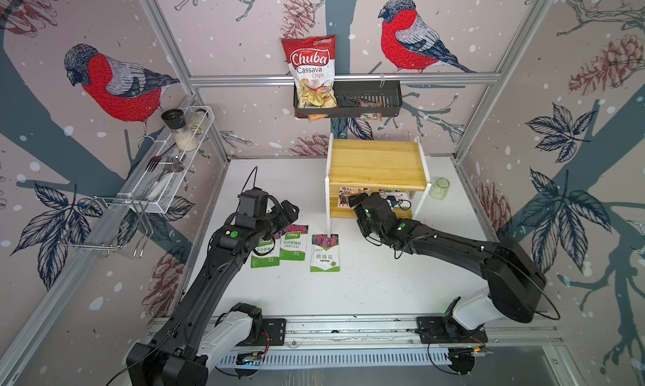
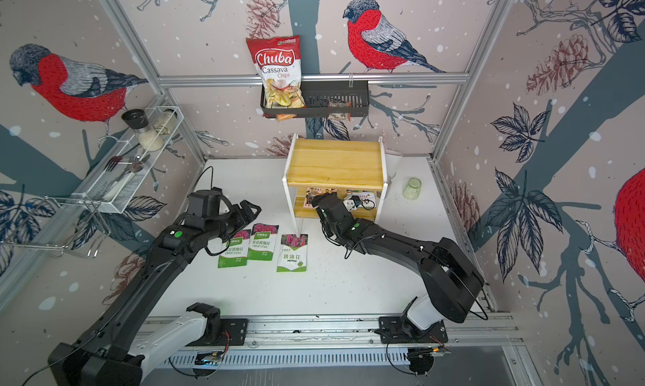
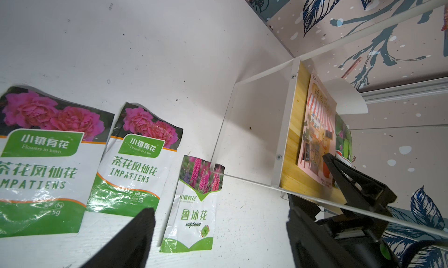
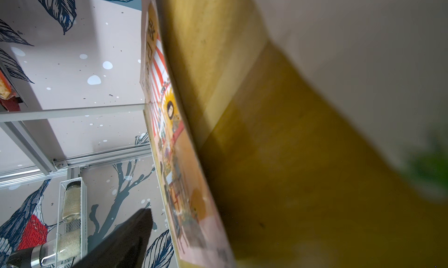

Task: Take the seed bag off the shelf
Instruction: Pick up the seed packet from the shelf.

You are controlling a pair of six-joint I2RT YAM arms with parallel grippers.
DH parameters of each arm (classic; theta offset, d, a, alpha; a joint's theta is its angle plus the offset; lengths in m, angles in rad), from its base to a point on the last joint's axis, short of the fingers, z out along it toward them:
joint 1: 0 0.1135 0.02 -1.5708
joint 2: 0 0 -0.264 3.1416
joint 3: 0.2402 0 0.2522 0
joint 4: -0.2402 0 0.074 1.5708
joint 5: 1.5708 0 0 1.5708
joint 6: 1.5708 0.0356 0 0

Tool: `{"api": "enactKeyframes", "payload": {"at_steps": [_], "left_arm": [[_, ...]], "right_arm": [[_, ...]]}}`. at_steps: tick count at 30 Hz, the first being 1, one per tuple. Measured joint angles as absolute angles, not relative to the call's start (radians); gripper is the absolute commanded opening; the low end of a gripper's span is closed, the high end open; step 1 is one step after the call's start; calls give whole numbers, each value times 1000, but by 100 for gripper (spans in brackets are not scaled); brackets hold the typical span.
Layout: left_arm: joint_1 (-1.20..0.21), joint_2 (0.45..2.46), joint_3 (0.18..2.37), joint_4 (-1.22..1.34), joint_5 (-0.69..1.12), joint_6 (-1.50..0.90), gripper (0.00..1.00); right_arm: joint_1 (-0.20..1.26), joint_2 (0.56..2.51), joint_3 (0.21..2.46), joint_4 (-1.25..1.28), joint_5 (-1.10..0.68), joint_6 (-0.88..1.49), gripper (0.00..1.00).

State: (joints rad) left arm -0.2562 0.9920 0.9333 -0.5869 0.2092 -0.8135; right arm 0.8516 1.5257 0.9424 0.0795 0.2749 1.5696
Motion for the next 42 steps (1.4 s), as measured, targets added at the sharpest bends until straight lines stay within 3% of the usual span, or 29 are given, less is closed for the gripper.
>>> {"api": "enactKeyframes", "payload": {"at_steps": [24,32,42], "left_arm": [[-237,976,877,-581,236,-812,89],[-237,974,870,-579,237,-813,89],[-237,970,867,-579,238,-816,89]], "right_arm": [[825,1589,953,104,250,1543,94],[842,1547,924,92,236,1553,86],[850,1494,876,113,227,1571,64]]}}
